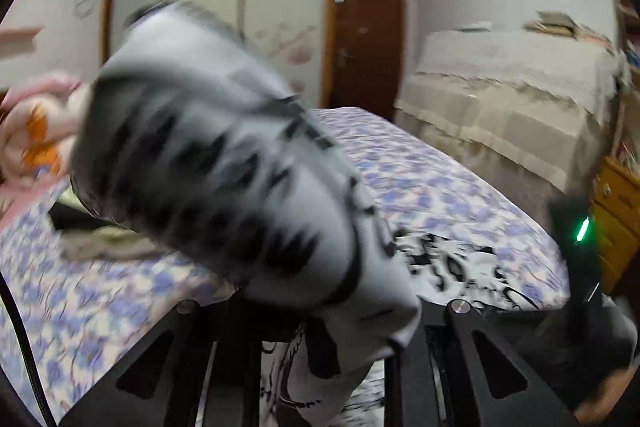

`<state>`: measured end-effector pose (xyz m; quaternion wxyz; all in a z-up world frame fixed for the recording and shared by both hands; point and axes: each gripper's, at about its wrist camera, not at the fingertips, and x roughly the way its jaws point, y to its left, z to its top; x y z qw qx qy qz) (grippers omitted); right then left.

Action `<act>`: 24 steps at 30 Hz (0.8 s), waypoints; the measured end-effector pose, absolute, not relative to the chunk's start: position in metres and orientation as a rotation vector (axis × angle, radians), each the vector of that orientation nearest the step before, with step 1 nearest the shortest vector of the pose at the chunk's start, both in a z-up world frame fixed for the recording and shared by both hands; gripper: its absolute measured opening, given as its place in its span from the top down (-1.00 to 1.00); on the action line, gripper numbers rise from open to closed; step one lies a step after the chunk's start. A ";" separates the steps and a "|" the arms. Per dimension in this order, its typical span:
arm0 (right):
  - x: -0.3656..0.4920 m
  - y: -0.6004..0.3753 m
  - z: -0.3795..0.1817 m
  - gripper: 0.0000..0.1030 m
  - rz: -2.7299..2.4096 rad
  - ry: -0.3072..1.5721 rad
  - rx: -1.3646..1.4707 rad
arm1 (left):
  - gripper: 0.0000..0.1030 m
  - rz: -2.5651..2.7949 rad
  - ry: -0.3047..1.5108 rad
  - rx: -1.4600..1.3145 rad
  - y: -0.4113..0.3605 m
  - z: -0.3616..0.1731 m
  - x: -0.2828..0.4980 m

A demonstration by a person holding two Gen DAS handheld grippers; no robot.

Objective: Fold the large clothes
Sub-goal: 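Grasp the jacket bundle edges with both tools and lift it, then fold the held jacket bundle over onto itself with both tools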

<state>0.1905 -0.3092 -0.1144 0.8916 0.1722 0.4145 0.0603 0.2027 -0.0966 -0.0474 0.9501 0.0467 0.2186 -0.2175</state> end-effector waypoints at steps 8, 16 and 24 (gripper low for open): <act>0.141 -0.419 -0.111 0.83 -0.123 0.813 0.380 | 0.69 -0.663 0.519 0.363 -0.220 -0.101 0.166; 0.120 -0.454 -0.160 0.83 -0.169 0.922 0.482 | 0.20 -0.684 0.657 0.578 -0.272 -0.176 0.161; 0.106 -0.466 -0.129 0.38 -0.144 0.829 0.510 | -0.45 -0.846 0.765 0.389 -0.224 -0.116 0.138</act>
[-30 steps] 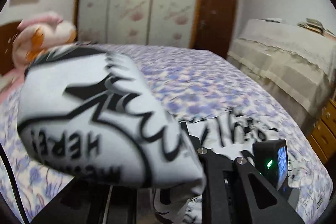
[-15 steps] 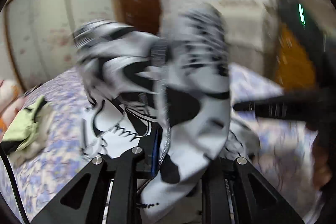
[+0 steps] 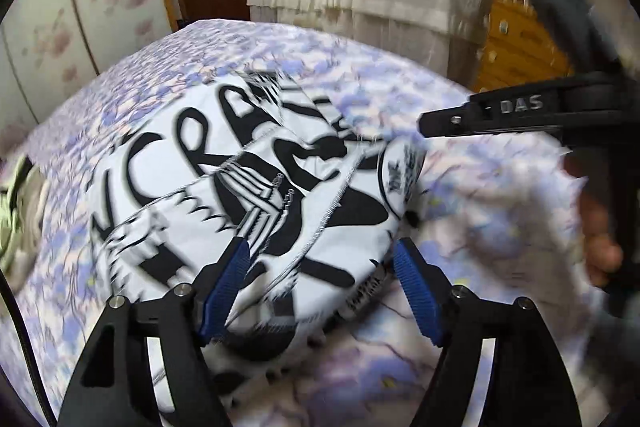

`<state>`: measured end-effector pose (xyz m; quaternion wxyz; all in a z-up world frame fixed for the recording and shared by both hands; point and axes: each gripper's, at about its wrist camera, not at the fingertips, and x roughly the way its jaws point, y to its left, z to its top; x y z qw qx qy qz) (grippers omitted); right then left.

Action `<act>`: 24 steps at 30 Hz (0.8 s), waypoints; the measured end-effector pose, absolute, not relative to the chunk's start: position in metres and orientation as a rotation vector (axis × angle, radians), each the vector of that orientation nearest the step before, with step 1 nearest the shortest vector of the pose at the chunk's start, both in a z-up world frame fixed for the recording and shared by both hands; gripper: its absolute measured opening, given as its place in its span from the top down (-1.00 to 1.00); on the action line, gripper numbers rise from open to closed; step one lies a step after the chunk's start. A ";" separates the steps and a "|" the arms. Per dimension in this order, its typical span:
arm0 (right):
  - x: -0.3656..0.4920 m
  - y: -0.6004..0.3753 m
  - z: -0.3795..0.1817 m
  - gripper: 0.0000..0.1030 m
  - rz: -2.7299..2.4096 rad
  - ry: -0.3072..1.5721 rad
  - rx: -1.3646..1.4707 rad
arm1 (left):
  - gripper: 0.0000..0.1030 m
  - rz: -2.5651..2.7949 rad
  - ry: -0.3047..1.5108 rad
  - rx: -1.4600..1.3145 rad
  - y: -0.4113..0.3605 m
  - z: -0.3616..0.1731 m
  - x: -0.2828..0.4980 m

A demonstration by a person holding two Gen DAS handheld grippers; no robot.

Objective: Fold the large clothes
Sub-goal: 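Fold the held jacket bundle over onto itself with both tools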

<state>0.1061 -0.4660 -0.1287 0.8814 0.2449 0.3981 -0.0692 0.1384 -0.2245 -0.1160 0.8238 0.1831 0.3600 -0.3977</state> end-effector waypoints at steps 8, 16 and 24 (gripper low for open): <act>0.127 -0.448 -0.105 0.11 0.036 0.827 0.535 | -0.67 -0.567 0.777 0.121 -0.139 -0.083 0.186; 0.180 -0.427 -0.158 0.11 0.128 1.036 0.561 | -0.67 -0.395 0.979 0.047 -0.097 -0.136 0.239; 0.186 -0.420 -0.175 0.60 0.179 1.073 0.517 | -0.67 -0.451 1.035 -0.022 -0.109 -0.154 0.245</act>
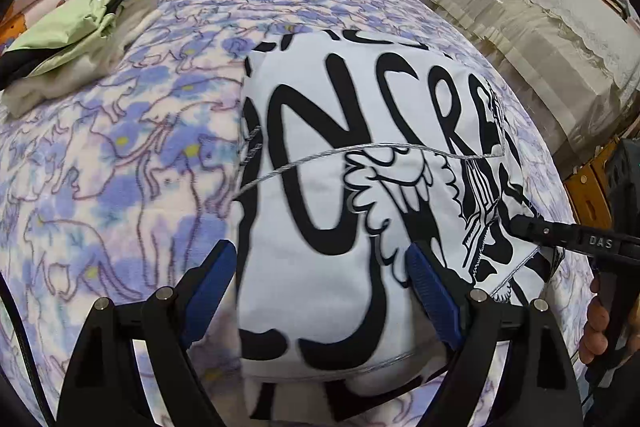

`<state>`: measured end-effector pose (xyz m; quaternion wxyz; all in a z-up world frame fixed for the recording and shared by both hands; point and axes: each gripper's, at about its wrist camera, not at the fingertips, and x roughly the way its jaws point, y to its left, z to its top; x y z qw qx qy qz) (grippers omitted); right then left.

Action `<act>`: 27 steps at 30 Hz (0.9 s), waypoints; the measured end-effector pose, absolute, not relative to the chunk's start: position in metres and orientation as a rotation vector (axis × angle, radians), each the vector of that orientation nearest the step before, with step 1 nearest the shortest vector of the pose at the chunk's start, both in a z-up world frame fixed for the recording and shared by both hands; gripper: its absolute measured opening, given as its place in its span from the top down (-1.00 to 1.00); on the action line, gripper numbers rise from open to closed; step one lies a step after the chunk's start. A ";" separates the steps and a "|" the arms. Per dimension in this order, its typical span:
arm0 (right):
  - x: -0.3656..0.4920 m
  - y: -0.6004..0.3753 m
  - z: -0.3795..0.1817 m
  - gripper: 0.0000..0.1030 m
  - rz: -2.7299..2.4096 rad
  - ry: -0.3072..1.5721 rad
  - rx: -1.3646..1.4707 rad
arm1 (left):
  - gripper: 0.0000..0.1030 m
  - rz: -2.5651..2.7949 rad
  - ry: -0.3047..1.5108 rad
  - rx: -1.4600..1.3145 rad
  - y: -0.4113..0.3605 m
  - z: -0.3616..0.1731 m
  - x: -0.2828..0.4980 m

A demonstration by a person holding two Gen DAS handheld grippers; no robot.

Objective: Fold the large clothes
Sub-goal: 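Fold the held jacket bundle over onto itself with both tools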

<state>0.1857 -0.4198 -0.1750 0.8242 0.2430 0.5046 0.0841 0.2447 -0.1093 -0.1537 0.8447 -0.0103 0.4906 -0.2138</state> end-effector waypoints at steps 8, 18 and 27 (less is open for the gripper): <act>0.131 -0.426 -0.123 0.81 0.135 0.847 0.458 | -0.67 -0.496 0.951 0.054 -0.130 -0.128 0.228; 0.112 -0.444 -0.199 0.84 0.009 0.920 0.512 | -0.69 -0.475 0.890 0.247 -0.162 -0.156 0.205; 0.125 -0.439 -0.153 0.65 0.032 0.934 0.434 | -0.72 -0.569 0.925 0.236 -0.163 -0.131 0.207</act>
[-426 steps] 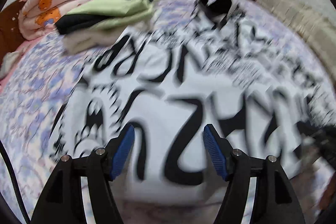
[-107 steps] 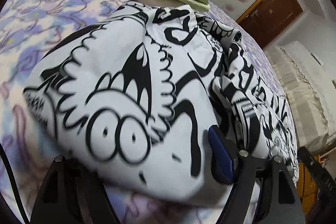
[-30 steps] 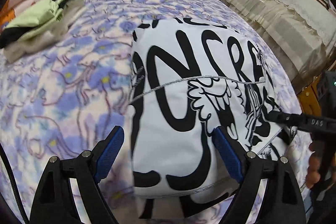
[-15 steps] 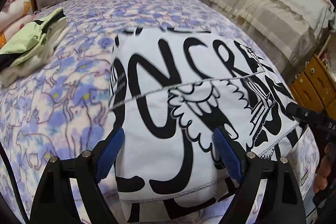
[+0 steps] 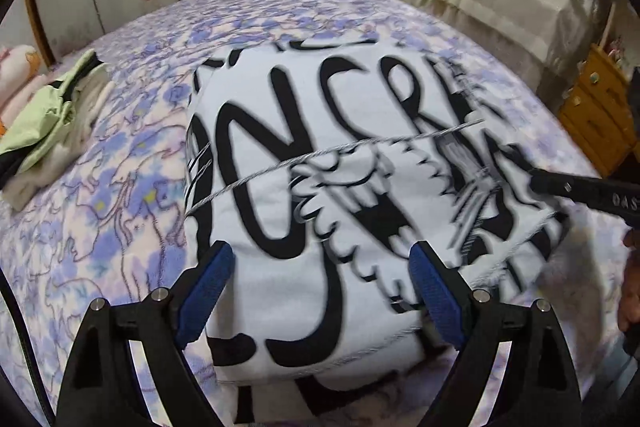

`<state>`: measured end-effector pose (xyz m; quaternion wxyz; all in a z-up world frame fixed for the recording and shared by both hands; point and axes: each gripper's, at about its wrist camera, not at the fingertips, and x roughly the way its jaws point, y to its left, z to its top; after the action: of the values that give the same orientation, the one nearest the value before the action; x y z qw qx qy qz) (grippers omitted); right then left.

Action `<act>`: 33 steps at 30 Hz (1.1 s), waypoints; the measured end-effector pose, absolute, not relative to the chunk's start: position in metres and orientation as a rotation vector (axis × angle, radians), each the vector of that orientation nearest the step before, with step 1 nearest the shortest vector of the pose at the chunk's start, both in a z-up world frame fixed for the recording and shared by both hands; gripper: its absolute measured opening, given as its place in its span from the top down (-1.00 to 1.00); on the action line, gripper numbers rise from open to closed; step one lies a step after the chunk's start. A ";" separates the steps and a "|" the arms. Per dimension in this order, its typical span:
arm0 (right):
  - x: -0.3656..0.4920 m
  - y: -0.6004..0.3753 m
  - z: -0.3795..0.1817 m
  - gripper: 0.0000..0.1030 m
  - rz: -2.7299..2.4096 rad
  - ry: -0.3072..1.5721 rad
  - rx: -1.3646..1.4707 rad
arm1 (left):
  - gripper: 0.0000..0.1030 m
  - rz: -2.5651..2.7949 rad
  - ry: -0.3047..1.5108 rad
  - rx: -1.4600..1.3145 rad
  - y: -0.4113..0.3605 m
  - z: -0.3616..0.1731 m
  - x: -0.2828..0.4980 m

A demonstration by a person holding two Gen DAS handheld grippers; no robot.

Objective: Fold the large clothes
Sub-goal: 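Fold the held jacket bundle over onto itself with both tools, then release the jacket and press the folded bundle with both tools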

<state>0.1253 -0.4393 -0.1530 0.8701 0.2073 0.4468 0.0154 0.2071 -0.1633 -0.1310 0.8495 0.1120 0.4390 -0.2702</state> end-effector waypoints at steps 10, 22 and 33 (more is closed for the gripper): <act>0.211 -0.483 -0.153 0.01 0.009 0.910 0.598 | -0.73 -0.495 0.967 0.023 -0.138 -0.111 0.290; 0.241 -0.490 -0.193 0.88 -0.051 0.939 0.656 | -0.66 -0.467 1.092 -0.171 -0.127 -0.154 0.345; 0.231 -0.485 -0.175 0.43 -0.102 1.021 0.616 | -0.67 -0.404 1.096 -0.067 -0.127 -0.138 0.334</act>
<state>0.2306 -0.4853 -0.1751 0.8264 0.2899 0.4804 -0.0480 0.3338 -0.1275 -0.1380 0.8337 -0.0318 0.5173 -0.1905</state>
